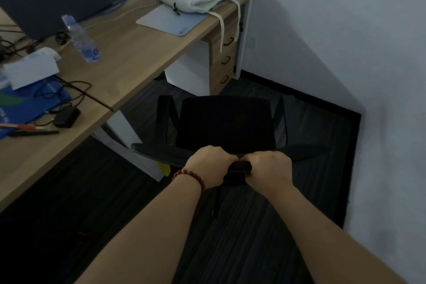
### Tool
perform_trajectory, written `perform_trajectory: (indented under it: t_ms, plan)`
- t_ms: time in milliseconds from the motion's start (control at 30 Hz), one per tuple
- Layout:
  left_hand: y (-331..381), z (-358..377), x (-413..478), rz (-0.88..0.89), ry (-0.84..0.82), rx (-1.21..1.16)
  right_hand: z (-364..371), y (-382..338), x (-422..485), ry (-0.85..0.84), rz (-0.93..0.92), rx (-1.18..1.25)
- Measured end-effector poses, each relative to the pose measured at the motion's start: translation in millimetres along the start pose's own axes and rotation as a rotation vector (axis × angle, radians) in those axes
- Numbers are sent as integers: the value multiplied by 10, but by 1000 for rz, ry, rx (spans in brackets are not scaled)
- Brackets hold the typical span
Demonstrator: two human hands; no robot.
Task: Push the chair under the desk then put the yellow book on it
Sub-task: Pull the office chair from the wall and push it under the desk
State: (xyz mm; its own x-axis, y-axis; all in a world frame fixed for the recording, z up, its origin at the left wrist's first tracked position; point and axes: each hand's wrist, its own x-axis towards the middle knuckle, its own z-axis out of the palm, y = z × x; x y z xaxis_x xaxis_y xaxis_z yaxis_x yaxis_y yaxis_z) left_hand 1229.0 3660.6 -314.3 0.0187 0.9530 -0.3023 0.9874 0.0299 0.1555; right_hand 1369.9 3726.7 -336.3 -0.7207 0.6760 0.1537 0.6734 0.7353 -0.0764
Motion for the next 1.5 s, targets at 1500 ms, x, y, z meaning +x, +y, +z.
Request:
perform_trajectory:
  t_ms: [1500]
  plan:
    - [543,-569,1795,-488,73,-227,154,1838,1648,27,-501,134]
